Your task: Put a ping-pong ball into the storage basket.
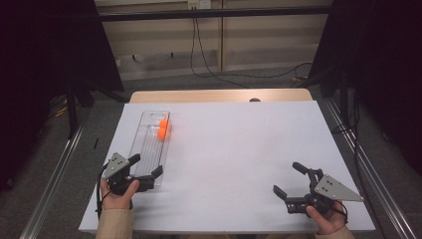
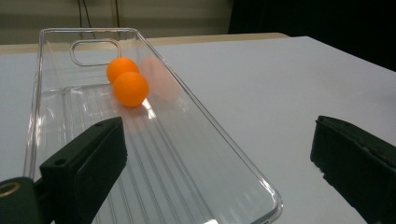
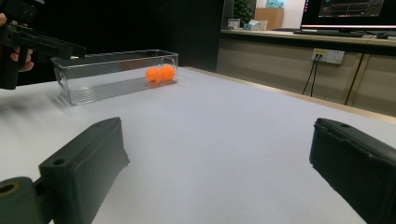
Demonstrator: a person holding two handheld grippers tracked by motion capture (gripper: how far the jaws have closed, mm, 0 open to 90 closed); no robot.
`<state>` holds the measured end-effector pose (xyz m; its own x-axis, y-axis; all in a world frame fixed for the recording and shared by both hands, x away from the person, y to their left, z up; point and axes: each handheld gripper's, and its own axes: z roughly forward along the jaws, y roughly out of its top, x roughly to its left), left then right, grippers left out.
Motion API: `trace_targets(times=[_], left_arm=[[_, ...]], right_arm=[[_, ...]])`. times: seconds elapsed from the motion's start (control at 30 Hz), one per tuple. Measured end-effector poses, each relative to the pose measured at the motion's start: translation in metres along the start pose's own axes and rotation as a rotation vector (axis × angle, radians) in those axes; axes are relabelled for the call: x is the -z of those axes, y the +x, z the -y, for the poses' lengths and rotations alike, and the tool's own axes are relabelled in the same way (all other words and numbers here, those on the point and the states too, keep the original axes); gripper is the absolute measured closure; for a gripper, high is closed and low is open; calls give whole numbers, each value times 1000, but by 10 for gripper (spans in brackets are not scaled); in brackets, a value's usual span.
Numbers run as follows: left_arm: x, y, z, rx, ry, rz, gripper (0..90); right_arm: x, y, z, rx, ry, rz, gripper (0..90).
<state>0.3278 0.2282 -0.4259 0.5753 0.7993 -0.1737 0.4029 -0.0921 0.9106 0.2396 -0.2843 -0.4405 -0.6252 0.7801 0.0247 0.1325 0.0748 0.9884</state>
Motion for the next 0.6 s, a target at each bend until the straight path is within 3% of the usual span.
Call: trace_targets(times=[0.6], left_arm=[[-2, -5, 8, -36, 10, 7, 39]], right_arm=[[0, 0, 0, 2, -1, 0, 28]])
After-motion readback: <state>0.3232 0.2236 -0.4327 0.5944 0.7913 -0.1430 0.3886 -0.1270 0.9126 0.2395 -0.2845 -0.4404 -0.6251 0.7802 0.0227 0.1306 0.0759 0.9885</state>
